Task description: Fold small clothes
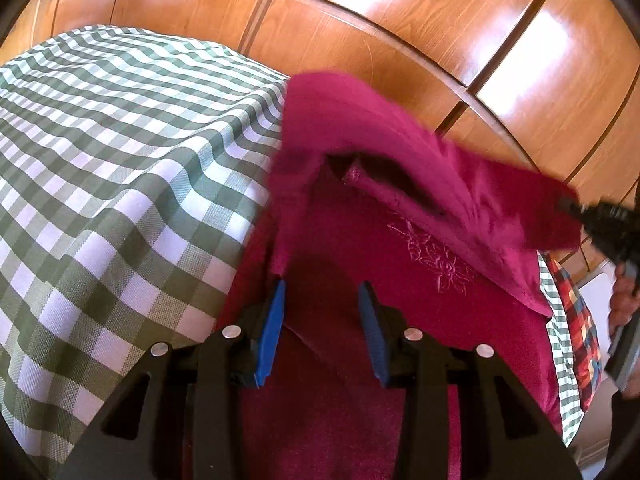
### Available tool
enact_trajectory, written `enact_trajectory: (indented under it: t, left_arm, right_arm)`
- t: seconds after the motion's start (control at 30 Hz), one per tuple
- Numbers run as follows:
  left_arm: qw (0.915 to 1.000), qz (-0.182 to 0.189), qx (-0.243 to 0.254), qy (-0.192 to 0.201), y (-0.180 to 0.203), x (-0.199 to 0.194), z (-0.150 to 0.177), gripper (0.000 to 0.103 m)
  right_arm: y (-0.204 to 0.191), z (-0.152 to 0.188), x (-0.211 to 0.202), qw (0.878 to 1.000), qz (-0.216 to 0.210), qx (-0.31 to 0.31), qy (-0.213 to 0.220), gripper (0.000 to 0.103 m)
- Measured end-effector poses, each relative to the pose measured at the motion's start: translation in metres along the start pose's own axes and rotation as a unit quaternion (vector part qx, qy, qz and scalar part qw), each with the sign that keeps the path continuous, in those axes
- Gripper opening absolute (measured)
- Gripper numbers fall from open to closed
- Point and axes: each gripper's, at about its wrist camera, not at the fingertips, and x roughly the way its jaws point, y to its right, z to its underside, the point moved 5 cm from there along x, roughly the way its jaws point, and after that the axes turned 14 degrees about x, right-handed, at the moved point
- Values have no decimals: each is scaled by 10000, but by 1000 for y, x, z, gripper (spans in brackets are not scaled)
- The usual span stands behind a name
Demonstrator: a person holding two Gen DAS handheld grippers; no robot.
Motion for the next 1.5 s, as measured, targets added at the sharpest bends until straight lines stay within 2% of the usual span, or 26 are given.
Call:
enact_trajectory:
  t: [0.17,0.23,0.37,0.53,0.6,0.67,0.73,0.77,0.8,0.83,0.93,1.03,1.1,1.2,1.23,1.27,1.33,1.4,1.43,1.5]
  left_arm:
    - [10000,-40,30,-36,2,1,-2,37]
    - [10000,-63,27,-69,3,1,-3,37]
    - [9990,-286,259,-227,10,-8,-12,37]
    - [9964,-174,793,251,39,-32,-44,43]
    - [9948,-218,937,326,47,-27,-58,47]
    - [9940,-242,1055,159,51,-6,-70,52]
    - [9939,-397,989,-294,43,25,-70,52]
    - [9932,-380,956,-543,40,38,-65,46]
    - [9927,-367,949,-646,39,46,-61,45]
    - [9913,-462,1117,-527,43,43,-59,45]
    - [9878,-505,1370,-534,52,36,-55,49]
    - [9898,-386,1328,-339,55,23,-58,49]
    - [9915,-307,1255,-160,56,13,-63,49]
    - [9917,-293,1250,8,63,11,-75,49]
    - [9911,-344,1286,3,64,14,-78,49]
    - [9906,-408,1309,-21,64,17,-81,54]
    - [9868,-677,1419,-395,55,36,-71,56]
    - [9853,-646,1471,-574,51,49,-58,56]
    - [9850,-649,1543,-427,51,47,-54,56]
    - [9839,-670,1595,-445,53,45,-52,55]
  right_arm:
    - [68,16,38,9955,265,724,-557,7]
    - [80,24,44,9934,258,887,-681,7]
    - [88,27,46,9926,123,971,-714,7]
    - [87,23,36,9925,-79,1017,-677,7]
    - [88,24,35,9933,-33,946,-657,7]
    - [91,26,40,9932,69,925,-702,7]
    - [91,29,44,9939,95,838,-714,7]
    - [91,29,44,9943,117,793,-702,7]
    - [89,29,40,9951,141,718,-672,8]
    - [88,27,34,9960,178,619,-619,13]
    - [81,24,9,9985,428,284,-170,29]
    - [59,31,-15,10000,52,68,43,29]
    - [42,44,-17,9998,-151,-152,-50,29]
    - [20,65,-4,9982,-215,-489,-267,29]
    - [16,70,2,9976,-127,-608,-293,29]
    - [15,77,10,9968,35,-729,-335,29]
    - [23,86,23,9953,300,-865,-324,29]
    - [33,93,25,9963,89,-840,-123,29]
    - [37,94,24,9969,12,-785,-92,29]
    - [38,94,24,9974,-62,-718,-67,29]
